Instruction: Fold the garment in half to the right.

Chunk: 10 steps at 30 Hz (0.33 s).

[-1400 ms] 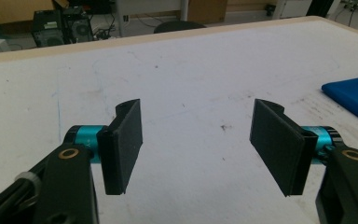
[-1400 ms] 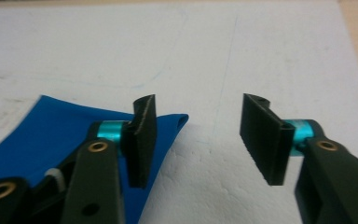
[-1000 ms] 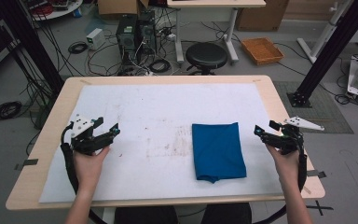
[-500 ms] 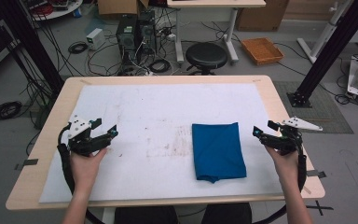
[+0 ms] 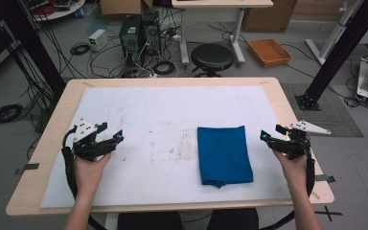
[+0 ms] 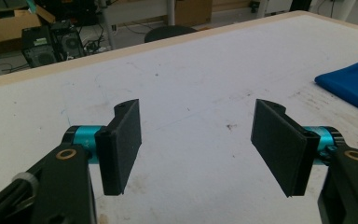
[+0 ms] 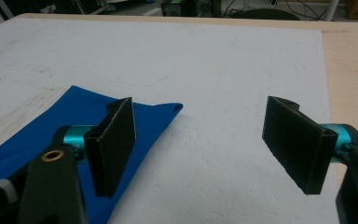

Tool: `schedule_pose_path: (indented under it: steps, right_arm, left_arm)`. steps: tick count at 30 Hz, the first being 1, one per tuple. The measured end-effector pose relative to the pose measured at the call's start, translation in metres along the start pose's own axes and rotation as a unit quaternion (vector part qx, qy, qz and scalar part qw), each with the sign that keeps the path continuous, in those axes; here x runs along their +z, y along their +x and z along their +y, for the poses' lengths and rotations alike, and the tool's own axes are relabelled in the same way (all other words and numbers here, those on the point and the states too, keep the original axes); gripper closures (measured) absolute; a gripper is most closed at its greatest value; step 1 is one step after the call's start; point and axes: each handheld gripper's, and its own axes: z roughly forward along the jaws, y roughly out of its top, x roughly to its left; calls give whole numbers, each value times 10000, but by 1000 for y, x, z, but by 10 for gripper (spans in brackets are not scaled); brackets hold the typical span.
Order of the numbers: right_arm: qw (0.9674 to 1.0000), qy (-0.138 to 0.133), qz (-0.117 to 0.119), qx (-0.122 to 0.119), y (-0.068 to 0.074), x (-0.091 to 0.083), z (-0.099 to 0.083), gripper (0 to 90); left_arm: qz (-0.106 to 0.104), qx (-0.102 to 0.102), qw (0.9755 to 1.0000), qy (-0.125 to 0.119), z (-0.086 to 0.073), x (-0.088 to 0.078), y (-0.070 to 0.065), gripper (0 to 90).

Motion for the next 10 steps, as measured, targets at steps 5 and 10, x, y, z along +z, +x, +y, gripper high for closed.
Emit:
schedule_pose_path:
  steps: [5, 10]
  right_arm:
    - [10000, 26, -3, -31, 0, 2, 0, 254]
    - [10000, 30, 19, 19, 0, 5, 0, 249]
  left_arm:
    - [43, 63, 10000, 1, 0, 0, -1, 334]
    - [34, 116, 9999, 21, 3, -1, 0, 334]
